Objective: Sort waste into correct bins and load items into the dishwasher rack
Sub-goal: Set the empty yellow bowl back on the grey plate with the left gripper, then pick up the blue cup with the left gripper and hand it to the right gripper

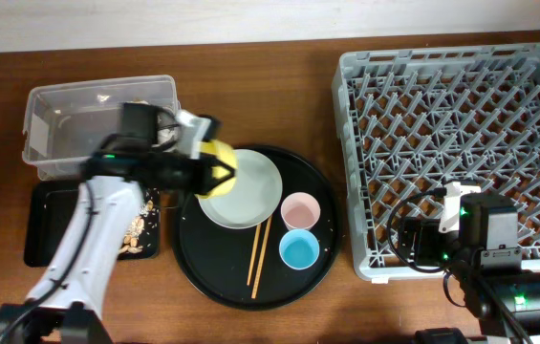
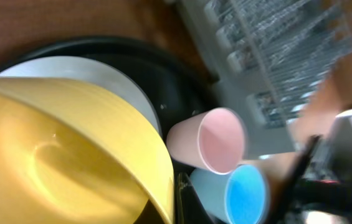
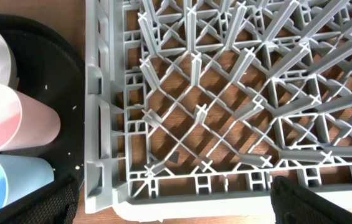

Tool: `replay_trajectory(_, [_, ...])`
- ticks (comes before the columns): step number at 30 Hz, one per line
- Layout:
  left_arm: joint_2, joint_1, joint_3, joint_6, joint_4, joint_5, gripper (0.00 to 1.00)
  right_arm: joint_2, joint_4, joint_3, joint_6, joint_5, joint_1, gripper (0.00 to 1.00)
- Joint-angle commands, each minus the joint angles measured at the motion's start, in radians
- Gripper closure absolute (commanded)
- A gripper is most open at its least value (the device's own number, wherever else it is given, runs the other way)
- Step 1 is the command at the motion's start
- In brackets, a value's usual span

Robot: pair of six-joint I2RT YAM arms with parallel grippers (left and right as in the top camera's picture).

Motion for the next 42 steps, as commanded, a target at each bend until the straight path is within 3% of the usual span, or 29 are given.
replay_trajectory(1, [0.000,-0.249,0.011,-0.025,0.061,-0.523,1.00,-0.005,0.000,0.015,0.005,0.001,0.006,0.01])
replay_trajectory(2, [0.027,-0.326,0.008,-0.025,0.077,-0.614,1.00,-0.005,-0.001,0.015,0.005,0.001,0.006,0.02])
replay_trajectory(4, [0.115,-0.377,0.007,-0.026,0.084,-0.618,1.00,-0.005,-0.003,0.015,0.005,0.000,0.006,0.02])
replay_trajectory(9, [0.277,-0.378,0.007,-0.025,0.133,-0.619,0.92,-0.005,-0.011,0.015,0.005,0.000,0.006,0.02])
replay_trajectory(12, [0.278,-0.378,0.016,-0.025,0.119,-0.618,0.71,-0.005,-0.014,0.015,0.005,0.001,0.006,0.01])
replay_trajectory(13, [0.268,-0.377,0.052,-0.025,0.071,-0.618,0.66,-0.005,-0.014,0.015,0.005,0.001,0.006,0.01])
replay_trajectory(14, [0.232,-0.370,0.155,-0.025,-0.029,-0.623,0.54,-0.005,-0.014,0.015,0.005,0.001,0.006,0.02])
replay_trajectory(15, [0.211,-0.367,0.219,-0.025,-0.082,-0.622,0.52,-0.005,-0.014,0.015,0.005,0.001,0.006,0.01])
replay_trajectory(17, [0.172,-0.370,0.307,-0.026,-0.197,-0.585,0.50,-0.005,-0.016,0.015,0.005,0.001,0.006,0.01])
replay_trajectory(18, [0.151,-0.370,0.311,-0.026,-0.266,-0.483,0.50,-0.005,-0.018,0.015,0.005,0.001,0.006,0.01])
replay_trajectory(19, [0.151,-0.372,0.310,-0.026,-0.322,-0.405,0.50,-0.005,-0.019,0.015,0.005,0.001,0.006,0.02])
replay_trajectory(21, [0.153,-0.407,0.224,-0.026,-0.396,-0.388,0.49,-0.005,-0.019,0.015,0.005,0.000,0.006,0.01])
replay_trajectory(25, [0.153,-0.470,0.010,-0.080,-0.258,-0.372,0.49,-0.005,-0.022,0.015,0.005,0.001,0.006,0.01])
replay_trajectory(28, [0.153,-0.510,-0.015,-0.099,-0.192,-0.364,0.49,-0.005,-0.023,0.015,0.005,0.001,0.006,0.01])
replay_trajectory(36, [0.153,-0.549,-0.087,-0.191,-0.083,-0.415,0.53,-0.005,-0.024,0.015,0.005,0.000,0.006,0.01])
replay_trajectory(39, [0.153,-0.556,-0.096,-0.195,-0.081,-0.415,0.99,-0.005,-0.026,0.015,0.005,0.001,0.006,0.02])
replay_trajectory(42, [0.093,-0.555,-0.095,-0.205,-0.090,-0.455,1.00,-0.005,-0.026,0.015,0.005,0.001,0.006,0.01])
